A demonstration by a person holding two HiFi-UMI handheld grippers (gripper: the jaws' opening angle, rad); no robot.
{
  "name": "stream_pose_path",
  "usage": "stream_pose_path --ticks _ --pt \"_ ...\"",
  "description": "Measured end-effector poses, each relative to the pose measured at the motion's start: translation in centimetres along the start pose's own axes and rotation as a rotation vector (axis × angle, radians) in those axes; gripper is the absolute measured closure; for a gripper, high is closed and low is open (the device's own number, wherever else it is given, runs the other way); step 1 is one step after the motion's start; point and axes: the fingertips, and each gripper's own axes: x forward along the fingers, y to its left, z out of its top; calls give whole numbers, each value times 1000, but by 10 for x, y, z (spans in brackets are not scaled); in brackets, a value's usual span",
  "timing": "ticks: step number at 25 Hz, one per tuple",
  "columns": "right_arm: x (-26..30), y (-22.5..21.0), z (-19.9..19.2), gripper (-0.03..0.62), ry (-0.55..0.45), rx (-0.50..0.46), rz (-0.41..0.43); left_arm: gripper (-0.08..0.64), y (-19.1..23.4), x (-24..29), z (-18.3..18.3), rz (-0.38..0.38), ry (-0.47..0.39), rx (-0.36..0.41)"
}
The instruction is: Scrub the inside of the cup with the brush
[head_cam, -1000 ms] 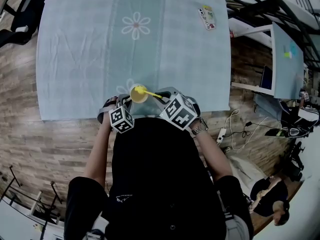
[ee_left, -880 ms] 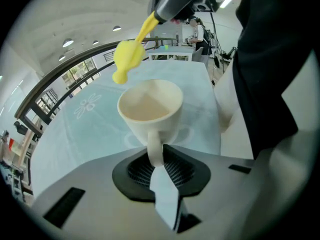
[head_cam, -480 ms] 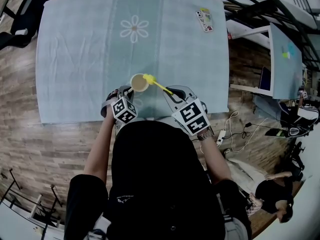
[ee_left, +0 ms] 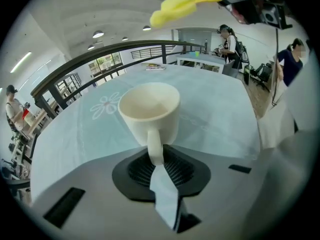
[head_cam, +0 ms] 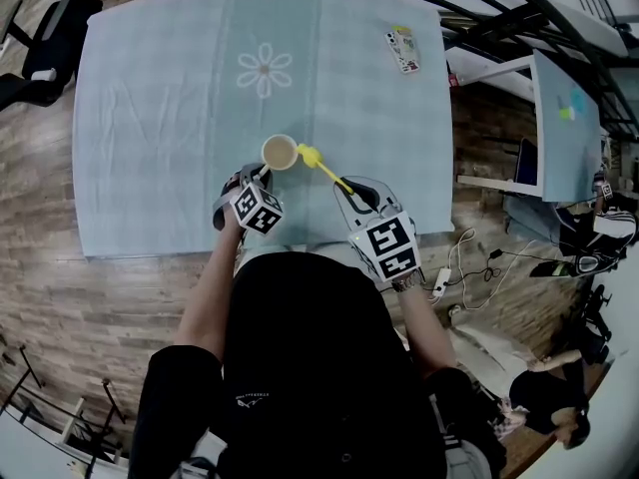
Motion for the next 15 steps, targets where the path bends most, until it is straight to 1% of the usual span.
stream_pose_path --ticks 4,8,9,10,11,12,15 --pt "-4 -4 1 554 -35 46 -18 505 -1 1 -1 -2 -3 -22" --pt "-3 -2 0 554 -42 55 -19 493 1 0 1 3 -24 -25" --pt "-2 0 -1 554 -42 55 -17 458 0 -2 1 -1 -35 -35" --pt "-2 1 -1 554 -42 55 -15 404 -1 -3 1 -10 -45 -50" --pt "-3 2 -2 554 -43 55 -15 375 -2 -4 0 -17 -51 -67" --pt "-3 3 -3 554 -45 57 -17 359 -3 -6 -1 -19 -55 -83" --pt "-5 5 -4 554 -56 68 -20 348 0 -14 -7 -7 -66 -134"
